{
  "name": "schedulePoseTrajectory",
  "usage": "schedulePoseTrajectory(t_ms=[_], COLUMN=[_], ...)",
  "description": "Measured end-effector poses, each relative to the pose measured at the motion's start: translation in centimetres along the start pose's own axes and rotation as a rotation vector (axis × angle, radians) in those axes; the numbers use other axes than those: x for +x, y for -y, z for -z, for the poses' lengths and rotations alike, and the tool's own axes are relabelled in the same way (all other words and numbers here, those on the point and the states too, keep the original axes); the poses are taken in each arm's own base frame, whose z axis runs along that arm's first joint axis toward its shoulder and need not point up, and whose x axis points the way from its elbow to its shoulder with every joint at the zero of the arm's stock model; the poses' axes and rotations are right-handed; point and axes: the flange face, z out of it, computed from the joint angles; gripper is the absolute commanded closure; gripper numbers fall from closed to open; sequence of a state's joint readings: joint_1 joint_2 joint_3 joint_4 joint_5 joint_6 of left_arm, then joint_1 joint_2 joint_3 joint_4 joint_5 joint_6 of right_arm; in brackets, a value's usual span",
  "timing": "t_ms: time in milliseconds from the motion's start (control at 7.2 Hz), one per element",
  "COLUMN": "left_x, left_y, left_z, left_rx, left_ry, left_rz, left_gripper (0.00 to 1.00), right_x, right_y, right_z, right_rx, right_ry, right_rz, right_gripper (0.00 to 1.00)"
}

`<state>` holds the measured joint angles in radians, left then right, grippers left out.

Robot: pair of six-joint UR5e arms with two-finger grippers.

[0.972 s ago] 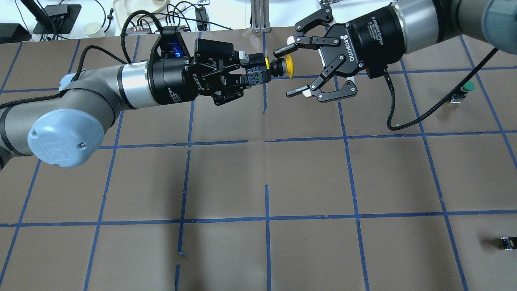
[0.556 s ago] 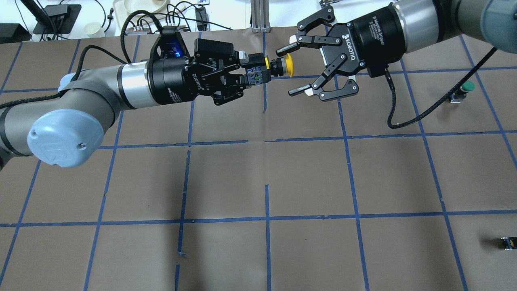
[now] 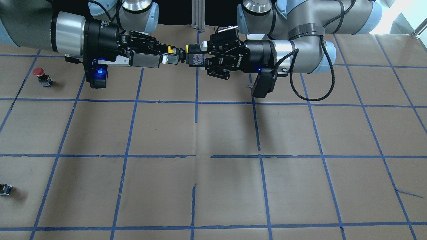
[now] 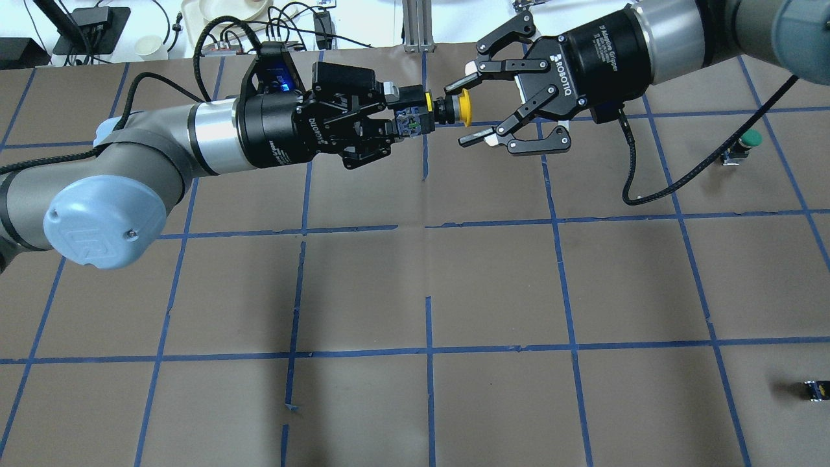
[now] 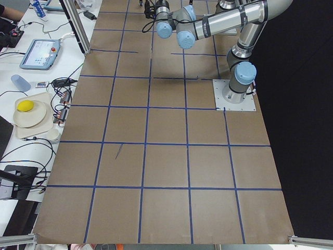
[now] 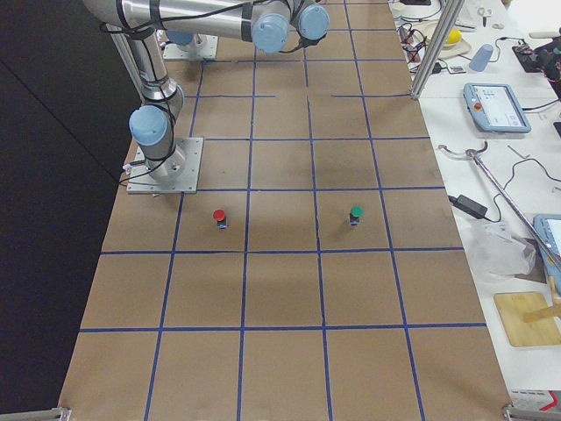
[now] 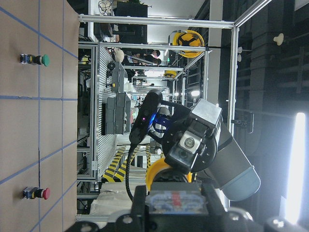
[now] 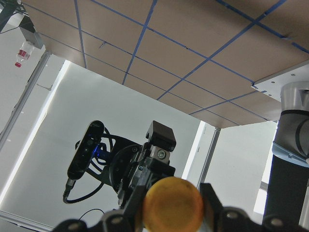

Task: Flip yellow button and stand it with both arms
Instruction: 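Bring the open right gripper to the yellow button held by the left gripper, then close the right gripper on the button while the left gripper opens and withdraws, then lower the button with the right gripper and stand it upright on the table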

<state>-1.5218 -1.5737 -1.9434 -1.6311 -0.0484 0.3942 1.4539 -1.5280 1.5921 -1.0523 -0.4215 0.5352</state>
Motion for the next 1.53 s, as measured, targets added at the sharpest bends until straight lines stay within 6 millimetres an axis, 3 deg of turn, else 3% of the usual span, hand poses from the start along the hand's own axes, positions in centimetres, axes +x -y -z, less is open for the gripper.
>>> schedulePoseTrajectory(t_ms=[139,278,417,833,972,1250,1389,1528], left_x=[0.1,0.1,0.1,0.2,0.4,0.9,1.5,1.8], left_y=[0.0,0.0,0.0,0.0,0.1,0.6,1.1,1.6], left_z=[0.0,0.0,0.0,0.0,0.0,0.5,0.7,0.9], left_rx=[0.0,0.0,0.0,-0.003,-0.004,-0.006,-0.015,-0.032], left_ry=[0.0,0.0,0.001,0.008,0.01,0.047,0.086,0.151], left_rz=[-0.001,0.0,0.004,0.035,0.043,0.032,0.02,0.007], left_gripper=[0.66,0.1,0.06,0.05,0.04,0.03,0.02,0.01], right_x=[0.0,-0.1,-0.2,-0.6,-0.6,0.5,1.6,2.7], right_y=[0.0,-0.1,-0.2,-0.3,-0.1,1.2,2.1,3.0], right_z=[0.0,0.0,0.1,1.2,1.7,4.9,7.1,8.9], right_rx=[0.0,0.0,0.002,0.013,0.021,0.127,0.227,0.322], right_ry=[0.001,0.001,0.002,0.017,0.022,-0.044,-0.121,-0.205], right_rz=[0.001,0.002,0.005,0.01,0.008,0.009,0.006,-0.013], right_gripper=[0.74,0.74,0.74,0.75,0.79,0.87,0.97,0.97])
